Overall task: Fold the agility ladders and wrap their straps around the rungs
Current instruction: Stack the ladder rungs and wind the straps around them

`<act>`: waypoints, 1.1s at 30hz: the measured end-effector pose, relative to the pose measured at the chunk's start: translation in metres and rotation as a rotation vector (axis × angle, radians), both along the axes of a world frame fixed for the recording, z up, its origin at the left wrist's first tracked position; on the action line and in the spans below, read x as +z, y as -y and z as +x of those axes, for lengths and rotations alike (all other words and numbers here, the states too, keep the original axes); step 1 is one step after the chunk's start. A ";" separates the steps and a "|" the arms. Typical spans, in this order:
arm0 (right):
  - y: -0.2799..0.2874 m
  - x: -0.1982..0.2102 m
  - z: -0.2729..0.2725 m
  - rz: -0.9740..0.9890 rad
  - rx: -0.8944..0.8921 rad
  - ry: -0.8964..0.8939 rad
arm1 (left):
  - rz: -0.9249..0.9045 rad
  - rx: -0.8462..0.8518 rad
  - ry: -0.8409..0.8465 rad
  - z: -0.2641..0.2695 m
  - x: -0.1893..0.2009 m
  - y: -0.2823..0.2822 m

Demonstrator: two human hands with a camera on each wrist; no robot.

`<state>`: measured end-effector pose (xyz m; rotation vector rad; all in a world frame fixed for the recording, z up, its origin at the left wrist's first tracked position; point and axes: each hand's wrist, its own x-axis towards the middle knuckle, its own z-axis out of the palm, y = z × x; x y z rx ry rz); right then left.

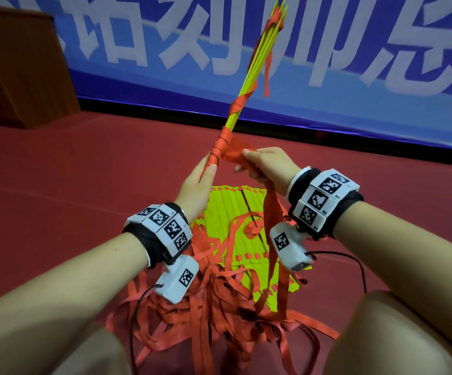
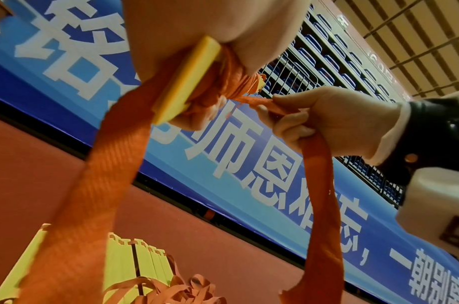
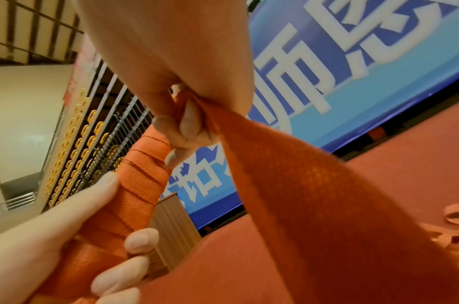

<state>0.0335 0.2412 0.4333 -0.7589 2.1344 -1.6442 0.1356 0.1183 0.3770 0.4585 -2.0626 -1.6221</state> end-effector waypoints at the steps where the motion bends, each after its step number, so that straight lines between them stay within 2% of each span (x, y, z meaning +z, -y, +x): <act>1: 0.001 0.000 0.000 0.021 -0.011 -0.024 | -0.023 0.011 0.005 0.001 0.001 0.000; 4: 0.003 0.001 0.003 0.034 -0.017 -0.036 | -0.148 0.050 0.003 0.002 0.000 0.003; 8: 0.009 0.002 0.007 -0.055 -0.102 0.000 | -0.437 0.147 0.163 0.004 -0.006 0.006; 11: 0.011 0.003 0.007 -0.103 -0.193 0.067 | -0.599 0.215 0.217 0.010 -0.004 0.003; 15: 0.011 -0.008 0.002 -0.141 -0.210 -0.083 | -0.714 0.189 0.142 0.012 -0.010 -0.006; 20: 0.010 -0.008 0.002 -0.390 -0.236 -0.061 | -0.501 0.097 -0.040 0.010 -0.010 -0.014; 22: 0.010 -0.007 0.004 -0.428 -0.174 -0.099 | -0.415 0.040 -0.088 0.009 -0.005 -0.017; 26: 0.014 0.000 0.012 -0.524 -0.039 -0.087 | -0.078 -0.065 -0.173 0.011 0.002 -0.017; 29: 0.016 0.001 0.015 -0.563 -0.002 -0.047 | 0.148 -0.212 -0.167 0.014 0.004 -0.022; 31: 0.014 0.001 0.012 -0.501 0.009 -0.060 | 0.135 -0.246 -0.164 0.014 0.003 -0.022; 33: 0.009 0.005 0.006 -0.323 -0.014 -0.128 | 0.047 -0.206 -0.173 0.014 0.003 -0.019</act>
